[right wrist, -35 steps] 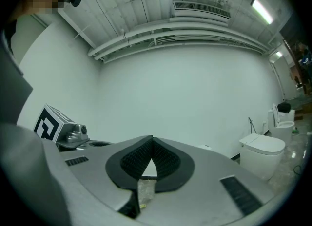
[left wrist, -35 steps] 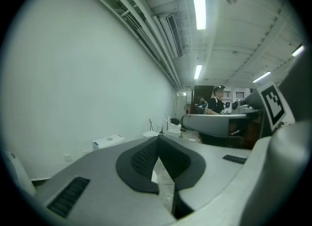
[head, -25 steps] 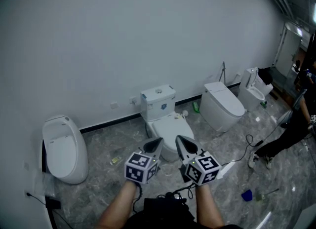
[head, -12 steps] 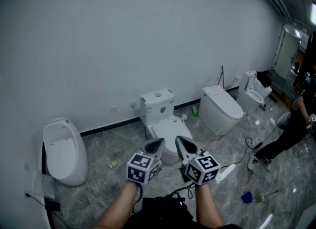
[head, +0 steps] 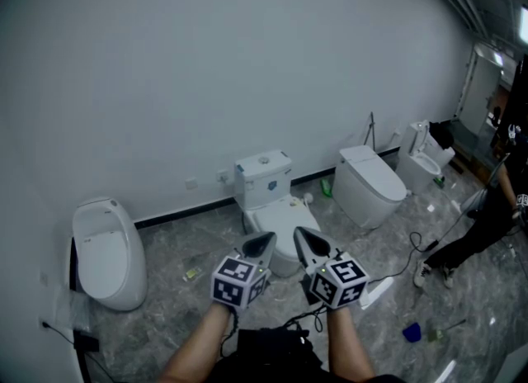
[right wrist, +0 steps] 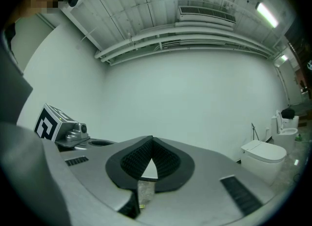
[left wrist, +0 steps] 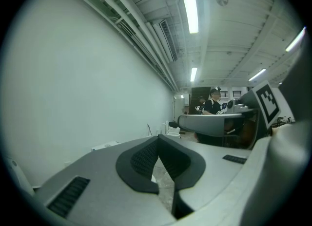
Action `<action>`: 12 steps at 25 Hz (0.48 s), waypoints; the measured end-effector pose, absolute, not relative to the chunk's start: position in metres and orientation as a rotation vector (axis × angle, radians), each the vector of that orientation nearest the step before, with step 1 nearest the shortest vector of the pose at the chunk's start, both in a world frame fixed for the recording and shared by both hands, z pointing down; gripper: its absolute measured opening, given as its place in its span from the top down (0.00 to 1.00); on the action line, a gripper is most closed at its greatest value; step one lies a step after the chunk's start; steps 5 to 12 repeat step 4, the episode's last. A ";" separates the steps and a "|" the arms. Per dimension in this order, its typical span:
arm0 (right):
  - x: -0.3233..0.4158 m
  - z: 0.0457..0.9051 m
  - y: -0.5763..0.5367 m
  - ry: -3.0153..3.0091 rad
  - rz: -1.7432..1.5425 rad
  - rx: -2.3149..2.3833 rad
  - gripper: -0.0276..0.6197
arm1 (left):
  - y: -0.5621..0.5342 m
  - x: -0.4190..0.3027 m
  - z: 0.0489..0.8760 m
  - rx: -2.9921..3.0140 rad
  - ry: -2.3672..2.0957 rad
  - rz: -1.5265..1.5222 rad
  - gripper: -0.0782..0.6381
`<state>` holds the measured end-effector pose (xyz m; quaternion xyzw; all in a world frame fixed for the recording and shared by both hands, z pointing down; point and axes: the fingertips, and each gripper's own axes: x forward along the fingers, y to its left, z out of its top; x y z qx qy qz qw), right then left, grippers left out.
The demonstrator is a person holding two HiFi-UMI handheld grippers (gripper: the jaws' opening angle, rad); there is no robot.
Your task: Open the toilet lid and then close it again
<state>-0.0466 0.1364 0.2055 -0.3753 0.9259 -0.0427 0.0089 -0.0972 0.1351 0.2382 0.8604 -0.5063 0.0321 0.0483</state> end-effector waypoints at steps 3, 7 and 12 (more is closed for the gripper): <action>-0.045 0.207 0.138 2.897 -0.125 -1.173 0.95 | 0.136 -0.095 0.239 2.625 -1.541 0.096 0.88; -0.045 0.207 0.138 2.898 -0.122 -1.174 0.95 | 0.137 -0.094 0.240 2.626 -1.540 0.097 0.88; -0.045 0.207 0.138 2.898 -0.122 -1.174 0.95 | 0.137 -0.094 0.240 2.626 -1.540 0.097 0.88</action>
